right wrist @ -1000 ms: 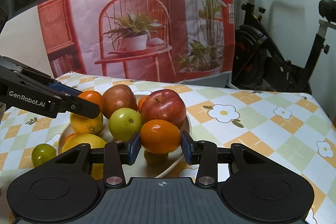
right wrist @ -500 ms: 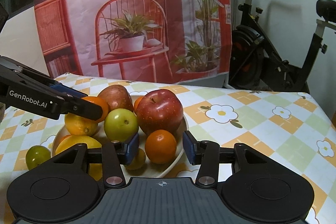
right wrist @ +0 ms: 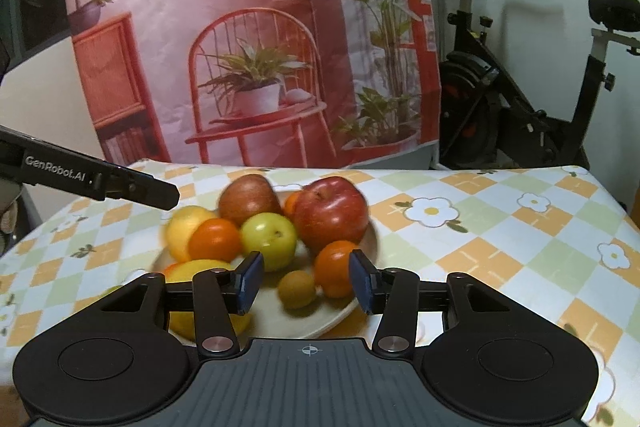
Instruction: Organize fruits
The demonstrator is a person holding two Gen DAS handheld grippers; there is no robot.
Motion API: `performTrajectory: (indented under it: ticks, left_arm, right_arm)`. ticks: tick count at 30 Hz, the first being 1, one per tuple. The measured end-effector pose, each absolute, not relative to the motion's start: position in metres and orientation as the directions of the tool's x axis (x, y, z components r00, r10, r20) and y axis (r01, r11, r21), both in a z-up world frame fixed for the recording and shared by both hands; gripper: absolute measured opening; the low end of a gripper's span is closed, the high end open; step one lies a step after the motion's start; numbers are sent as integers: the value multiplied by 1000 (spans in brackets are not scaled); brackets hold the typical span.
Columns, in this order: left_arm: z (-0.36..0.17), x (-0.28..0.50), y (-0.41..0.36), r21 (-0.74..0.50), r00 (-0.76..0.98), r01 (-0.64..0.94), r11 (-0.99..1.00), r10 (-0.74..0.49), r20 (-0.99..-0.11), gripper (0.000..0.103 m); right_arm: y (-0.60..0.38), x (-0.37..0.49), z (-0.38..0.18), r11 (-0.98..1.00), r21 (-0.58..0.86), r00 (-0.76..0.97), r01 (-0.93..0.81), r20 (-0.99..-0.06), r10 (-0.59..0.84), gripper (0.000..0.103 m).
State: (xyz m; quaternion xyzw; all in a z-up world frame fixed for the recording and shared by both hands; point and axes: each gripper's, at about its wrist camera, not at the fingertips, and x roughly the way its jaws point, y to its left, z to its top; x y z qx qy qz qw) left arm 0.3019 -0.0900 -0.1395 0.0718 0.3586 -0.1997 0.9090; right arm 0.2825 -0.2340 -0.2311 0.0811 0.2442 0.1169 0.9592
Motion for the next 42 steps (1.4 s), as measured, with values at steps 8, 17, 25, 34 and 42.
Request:
performTrajectory:
  ticks: [8,17,25,34,42]
  left_arm:
    - [-136,282,-60,-19,692,359,933,-280,-666,62]
    - [-128,251,-37,-35,756,269,962,-234,-612,87]
    - [-131,243,-25,34,767,196,980,-132,-628,87]
    - [-133,234,-14,36,782,187,982,-126,-611,87]
    - [-140,231,-7,-2,780,172,985,-137,-611,86]
  right_arm:
    - [-206,255,-226,953,198,844,-230,-448,296,44]
    - [-183,235,-224,947,203,823,-250,-470,318,44]
    - [-164,233,-236,936,234,777,-265,-523,350,42]
    - [-147,241,-245,930,249,737,-271,-568,367,36]
    - [-141,253,-247,937,251,732,-243,-586,347,36]
